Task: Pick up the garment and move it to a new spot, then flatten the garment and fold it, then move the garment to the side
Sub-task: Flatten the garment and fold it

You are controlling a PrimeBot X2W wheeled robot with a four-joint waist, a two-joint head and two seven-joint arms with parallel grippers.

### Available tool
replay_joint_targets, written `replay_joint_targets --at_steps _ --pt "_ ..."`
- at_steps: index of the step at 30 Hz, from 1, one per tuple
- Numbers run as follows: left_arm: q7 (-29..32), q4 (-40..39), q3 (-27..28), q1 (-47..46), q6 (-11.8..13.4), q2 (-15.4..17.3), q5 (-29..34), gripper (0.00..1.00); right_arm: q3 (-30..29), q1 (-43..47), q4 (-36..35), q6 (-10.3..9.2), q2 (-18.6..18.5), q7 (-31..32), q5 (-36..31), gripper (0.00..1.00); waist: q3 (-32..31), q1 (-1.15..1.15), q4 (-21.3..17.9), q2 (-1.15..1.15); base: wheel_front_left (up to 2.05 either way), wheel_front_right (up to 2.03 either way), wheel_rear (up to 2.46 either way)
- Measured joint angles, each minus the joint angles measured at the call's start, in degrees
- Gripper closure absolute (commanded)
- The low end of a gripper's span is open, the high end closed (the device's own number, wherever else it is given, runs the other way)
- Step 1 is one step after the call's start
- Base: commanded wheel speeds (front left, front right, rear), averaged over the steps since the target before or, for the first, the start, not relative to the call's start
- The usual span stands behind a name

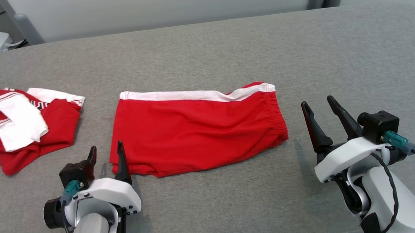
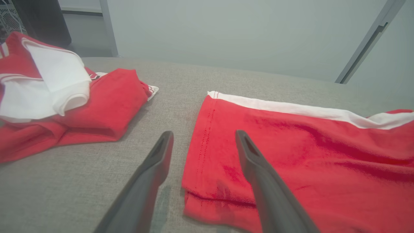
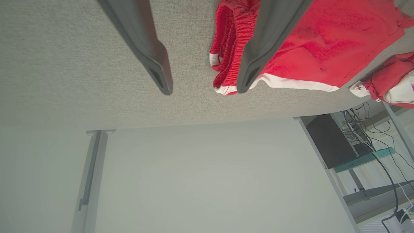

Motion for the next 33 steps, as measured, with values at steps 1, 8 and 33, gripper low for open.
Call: replay_joint_targets --at_steps 1,8,33 --pt "-0.01 -1.37 -0.16 0.93 0.00 0.04 0.91 0.00 0.24 -0.01 0.36 0.00 0.08 0.00 0.03 0.00 -0.04 0.01 0.43 0.00 0.00 0.00 0.00" --pt "-0.01 -9.75 -1.24 4.97 -0.03 0.13 5.38 0.00 0.11 -1.97 5.80 0.00 0.37 0.00 1.12 0.00 -0.07 0.00 5.28 0.00 0.00 0.00 0.00" --pt "0.00 -12.61 -3.74 7.42 -0.98 0.19 5.99 0.00 -6.95 -7.64 23.52 0.01 2.01 -0.05 2.65 0.00 5.47 0.00 12.52 0.00 0.00 0.00 0.00"
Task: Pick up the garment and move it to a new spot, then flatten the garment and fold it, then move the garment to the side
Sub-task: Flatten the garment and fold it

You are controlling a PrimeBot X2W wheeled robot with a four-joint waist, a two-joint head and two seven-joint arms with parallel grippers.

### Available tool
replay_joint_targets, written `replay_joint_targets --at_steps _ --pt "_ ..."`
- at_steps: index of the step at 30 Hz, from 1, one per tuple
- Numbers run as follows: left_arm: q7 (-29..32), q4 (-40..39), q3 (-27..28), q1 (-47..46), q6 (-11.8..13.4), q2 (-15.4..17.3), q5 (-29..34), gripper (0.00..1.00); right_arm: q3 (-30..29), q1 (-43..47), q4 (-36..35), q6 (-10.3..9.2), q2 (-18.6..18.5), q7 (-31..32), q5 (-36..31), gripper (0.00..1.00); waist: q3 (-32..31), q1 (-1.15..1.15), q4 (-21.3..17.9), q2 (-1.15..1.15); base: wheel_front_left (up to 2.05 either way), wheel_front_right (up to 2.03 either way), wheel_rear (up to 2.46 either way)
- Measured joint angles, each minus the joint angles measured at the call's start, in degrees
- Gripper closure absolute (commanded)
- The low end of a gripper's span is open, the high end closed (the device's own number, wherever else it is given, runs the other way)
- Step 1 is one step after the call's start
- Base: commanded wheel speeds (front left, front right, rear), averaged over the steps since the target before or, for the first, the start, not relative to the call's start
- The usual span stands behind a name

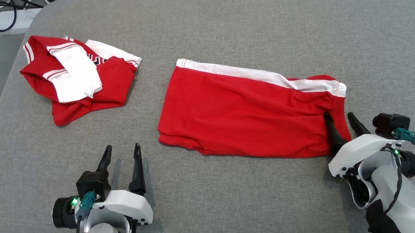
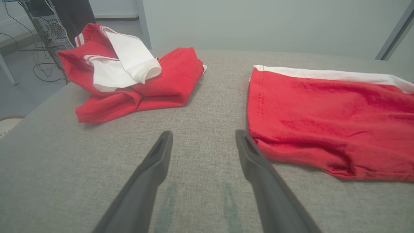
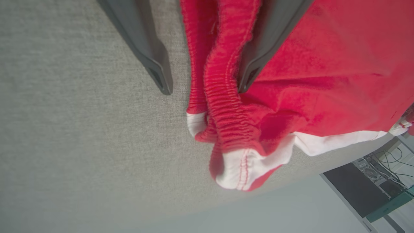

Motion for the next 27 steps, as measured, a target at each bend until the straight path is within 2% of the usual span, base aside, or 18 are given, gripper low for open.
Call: replay_joint_targets --at_steps 7,8,9,10,13,14,16,27 --pt "0.00 -0.23 -1.18 -1.12 0.00 -0.02 -0.01 0.00 3.50 -2.26 3.02 -0.01 -0.16 -0.88 4.46 0.00 0.74 0.00 0.64 0.00 0.00 0.00 0.00" --pt "0.00 -0.30 -1.25 -1.19 0.00 -0.02 -0.02 0.00 4.38 -2.71 3.65 -0.02 -0.35 -0.88 5.08 0.06 0.80 0.00 0.81 0.00 0.00 0.00 0.00" --pt "0.00 -0.29 -1.31 -1.18 0.00 -0.02 -0.03 0.00 5.35 -3.15 3.93 -0.03 -0.59 -0.83 6.11 0.17 0.85 0.00 0.99 0.00 0.00 0.00 0.00" --pt "0.00 -0.29 -1.33 -1.18 0.00 -0.01 -0.10 0.00 6.12 -3.43 3.99 -0.03 -0.68 -0.77 7.37 0.49 0.89 0.00 1.16 0.00 0.00 0.00 0.00" --pt "0.00 -0.29 -1.34 -1.18 0.00 -0.01 -0.15 0.00 8.81 -4.15 4.13 -0.04 -1.01 0.10 10.32 0.73 0.87 0.00 1.63 0.00 0.00 0.00 0.00" --pt "0.00 -0.29 -1.35 -1.18 0.00 -0.01 -0.25 0.00 9.39 -4.19 4.15 -0.04 -1.01 0.24 11.22 0.87 0.79 0.00 1.76 0.00 0.00 0.00 0.00" --pt "0.00 -0.29 -1.36 -1.17 0.00 -0.01 -0.59 0.00 10.66 -4.19 4.35 -0.04 -1.01 0.26 12.77 1.00 0.54 0.00 1.96 0.00 0.00 0.00 0.00" --pt "0.00 -1.14 -1.31 -0.98 -0.01 0.02 -0.62 0.00 12.07 -3.89 5.31 -0.01 -2.43 0.23 18.90 1.00 -2.06 0.00 0.46 0.00 0.00 0.00 0.00"
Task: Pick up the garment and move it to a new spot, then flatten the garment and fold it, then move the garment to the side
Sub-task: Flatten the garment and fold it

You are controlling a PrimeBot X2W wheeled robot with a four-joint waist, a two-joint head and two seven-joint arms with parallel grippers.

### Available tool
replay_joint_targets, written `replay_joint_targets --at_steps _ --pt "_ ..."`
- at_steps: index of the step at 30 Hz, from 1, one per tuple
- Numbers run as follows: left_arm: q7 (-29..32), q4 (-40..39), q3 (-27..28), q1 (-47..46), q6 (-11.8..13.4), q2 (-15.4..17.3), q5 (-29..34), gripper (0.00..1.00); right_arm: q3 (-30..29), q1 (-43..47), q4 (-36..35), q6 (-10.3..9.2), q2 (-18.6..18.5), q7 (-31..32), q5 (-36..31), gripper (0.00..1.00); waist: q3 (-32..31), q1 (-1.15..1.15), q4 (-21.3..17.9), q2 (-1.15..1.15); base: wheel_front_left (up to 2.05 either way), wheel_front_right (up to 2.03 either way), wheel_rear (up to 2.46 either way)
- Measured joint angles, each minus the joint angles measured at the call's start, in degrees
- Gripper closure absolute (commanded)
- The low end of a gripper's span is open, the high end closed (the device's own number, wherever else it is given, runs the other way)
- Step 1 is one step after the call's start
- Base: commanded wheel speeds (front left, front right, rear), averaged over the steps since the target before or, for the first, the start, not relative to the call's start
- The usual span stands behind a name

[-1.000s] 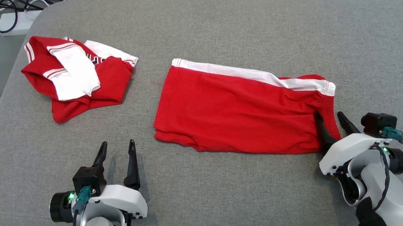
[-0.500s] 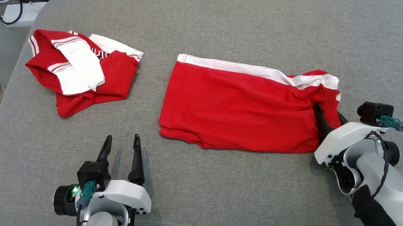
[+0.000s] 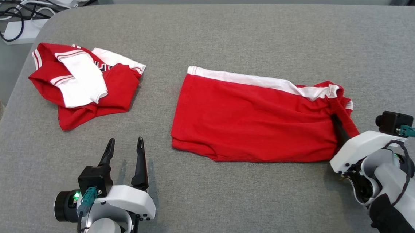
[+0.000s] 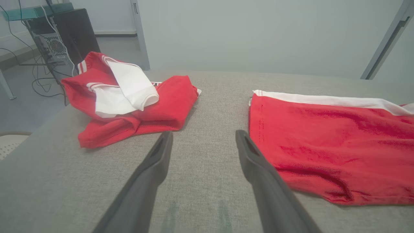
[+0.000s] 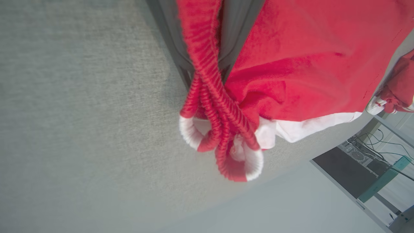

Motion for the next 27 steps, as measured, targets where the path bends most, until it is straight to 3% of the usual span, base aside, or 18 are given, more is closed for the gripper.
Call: replay_joint_targets --at_steps 12,15,21,27 --pt "0.00 -0.01 -1.30 1.22 0.00 0.03 -0.65 0.00 0.29 1.58 -2.90 -0.01 -6.59 -0.03 2.16 1.00 -2.87 0.00 -3.92 0.00 0.00 0.00 0.00" --pt "0.00 0.22 -1.87 1.54 0.00 0.04 -1.25 0.00 3.72 1.49 -6.87 -0.01 -5.95 0.36 3.57 1.00 -3.28 0.00 -4.24 0.00 0.00 0.00 0.00" --pt "0.00 0.69 -4.55 2.08 0.00 0.08 -2.65 0.00 11.24 0.88 -15.64 -0.01 -3.71 6.99 9.94 1.00 -3.88 0.00 -2.92 0.00 0.00 0.00 0.00" --pt "0.00 0.96 -8.33 2.44 0.00 0.21 -4.15 0.00 15.90 -0.78 -17.30 -0.01 -2.75 10.62 13.17 1.00 -3.95 0.00 0.63 0.00 0.00 0.00 0.00"
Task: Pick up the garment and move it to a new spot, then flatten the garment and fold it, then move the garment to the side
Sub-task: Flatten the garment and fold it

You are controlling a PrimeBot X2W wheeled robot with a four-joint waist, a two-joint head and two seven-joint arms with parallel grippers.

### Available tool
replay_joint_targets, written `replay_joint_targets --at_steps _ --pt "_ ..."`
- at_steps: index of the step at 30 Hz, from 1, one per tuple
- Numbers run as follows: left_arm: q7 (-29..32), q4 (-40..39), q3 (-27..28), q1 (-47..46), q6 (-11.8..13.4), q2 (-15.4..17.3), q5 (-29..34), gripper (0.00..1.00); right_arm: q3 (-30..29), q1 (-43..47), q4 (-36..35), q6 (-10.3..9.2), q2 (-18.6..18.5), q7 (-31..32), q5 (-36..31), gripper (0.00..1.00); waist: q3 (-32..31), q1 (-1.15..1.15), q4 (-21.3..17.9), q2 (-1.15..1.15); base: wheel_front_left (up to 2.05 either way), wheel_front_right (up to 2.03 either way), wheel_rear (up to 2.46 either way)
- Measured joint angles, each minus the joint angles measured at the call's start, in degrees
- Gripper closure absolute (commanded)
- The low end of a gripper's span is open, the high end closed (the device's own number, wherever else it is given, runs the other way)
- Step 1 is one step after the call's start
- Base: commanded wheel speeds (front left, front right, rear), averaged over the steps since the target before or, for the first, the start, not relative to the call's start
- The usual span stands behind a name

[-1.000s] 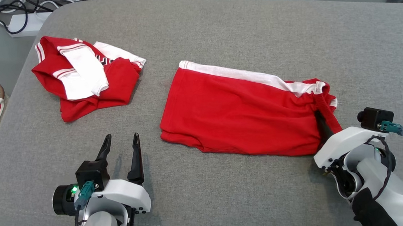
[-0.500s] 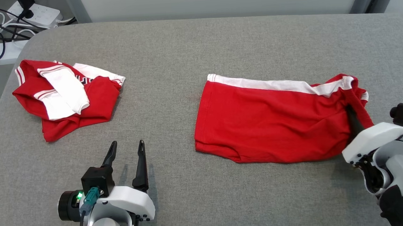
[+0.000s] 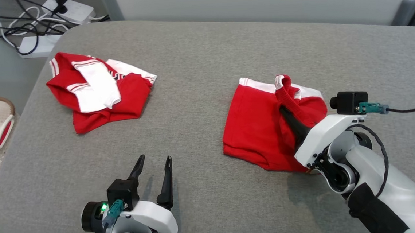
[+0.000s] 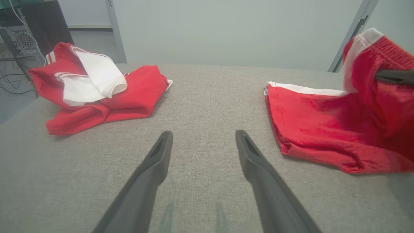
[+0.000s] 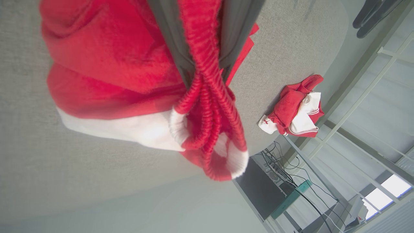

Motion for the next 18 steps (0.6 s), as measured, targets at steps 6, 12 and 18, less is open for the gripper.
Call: replay_joint_targets --at_steps 6,12,18 --pt "0.00 -0.34 -3.25 0.01 0.25 0.19 -1.93 0.00 1.24 -3.41 5.00 0.00 -0.21 -0.70 0.37 1.00 0.46 0.00 4.46 0.00 0.00 0.00 0.00" --pt "0.00 -0.81 -5.71 0.01 1.00 0.49 -3.18 0.00 1.38 -7.12 13.12 0.00 -1.07 -2.66 0.04 0.00 1.77 0.00 11.35 0.00 0.00 0.00 0.00" --pt "0.00 -1.23 -3.94 0.12 1.72 0.69 -3.28 0.00 1.56 -10.78 15.12 0.00 -0.51 -4.97 -0.01 0.00 2.49 0.00 12.21 0.00 0.00 0.00 0.00"
